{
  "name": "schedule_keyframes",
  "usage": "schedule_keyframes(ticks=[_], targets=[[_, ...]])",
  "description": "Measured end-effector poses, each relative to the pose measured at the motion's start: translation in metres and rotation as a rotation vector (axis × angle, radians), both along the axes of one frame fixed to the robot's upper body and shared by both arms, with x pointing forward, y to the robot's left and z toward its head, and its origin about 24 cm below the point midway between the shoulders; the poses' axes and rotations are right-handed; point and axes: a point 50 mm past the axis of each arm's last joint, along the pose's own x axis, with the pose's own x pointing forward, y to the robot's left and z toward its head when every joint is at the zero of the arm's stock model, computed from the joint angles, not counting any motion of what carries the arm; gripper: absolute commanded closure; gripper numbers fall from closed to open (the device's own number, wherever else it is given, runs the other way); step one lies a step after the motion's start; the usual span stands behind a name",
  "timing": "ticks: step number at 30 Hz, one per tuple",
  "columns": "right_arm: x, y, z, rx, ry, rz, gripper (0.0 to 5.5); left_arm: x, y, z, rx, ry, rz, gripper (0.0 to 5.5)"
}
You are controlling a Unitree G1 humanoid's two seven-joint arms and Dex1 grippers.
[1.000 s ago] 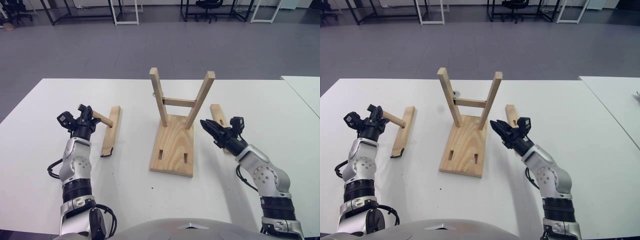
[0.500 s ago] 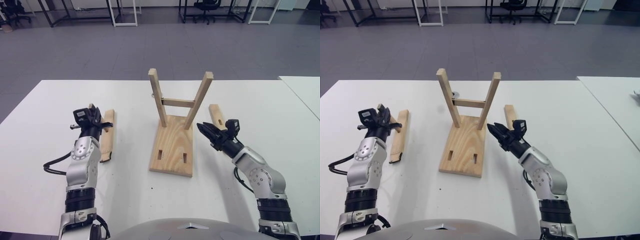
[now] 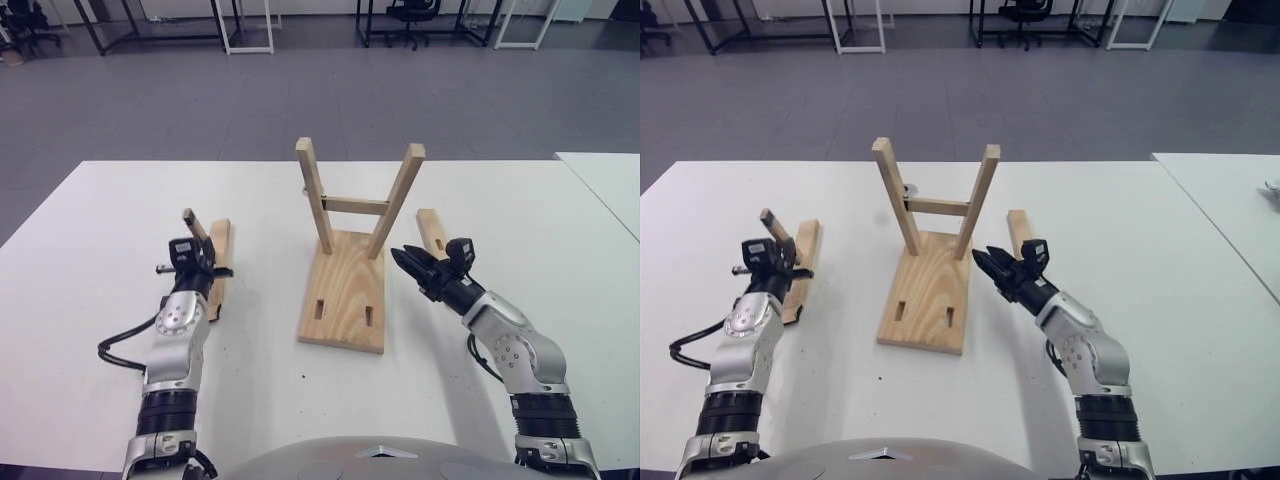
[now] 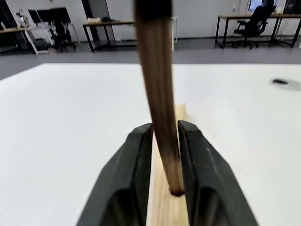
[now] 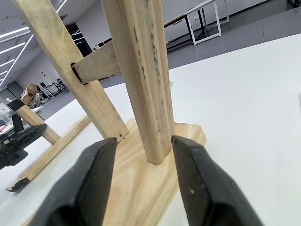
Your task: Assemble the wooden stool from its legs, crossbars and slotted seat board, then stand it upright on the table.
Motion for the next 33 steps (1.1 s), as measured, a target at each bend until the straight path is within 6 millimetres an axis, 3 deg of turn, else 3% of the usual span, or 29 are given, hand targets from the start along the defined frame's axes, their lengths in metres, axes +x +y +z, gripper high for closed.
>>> schedule_keyframes(ticks=[2,3,6,10,16,21,33], targets=[[0.004,0.001,0.005,0.002,-0.027,0.006,3.33,0.012,0.009,0.032,0.015,-0.069,-0.038,3.61],[0.004,0.001,0.004,0.005,-0.023,0.006,3.33,0.012,0.013,0.036,-0.01,-0.061,-0.043,3.47],[0.003,0.003,0.002,0.01,-0.017,0.002,3.33,-0.001,0.015,0.023,-0.089,0.059,-0.08,2.85],[0.002,0.008,-0.001,0.025,-0.01,0.008,3.33,-0.015,0.009,0.023,-0.176,0.212,-0.14,2.11],[-0.004,0.011,-0.007,0.022,0.014,0.001,3.33,-0.032,-0.013,0.011,-0.21,0.403,-0.132,1.15],[-0.006,0.014,-0.009,0.025,0.024,0.009,3.33,-0.041,-0.004,0.0,-0.067,0.486,-0.078,1.15],[-0.006,0.023,-0.012,0.025,0.029,0.022,3.33,-0.039,0.003,-0.009,-0.048,0.475,-0.167,3.33]])
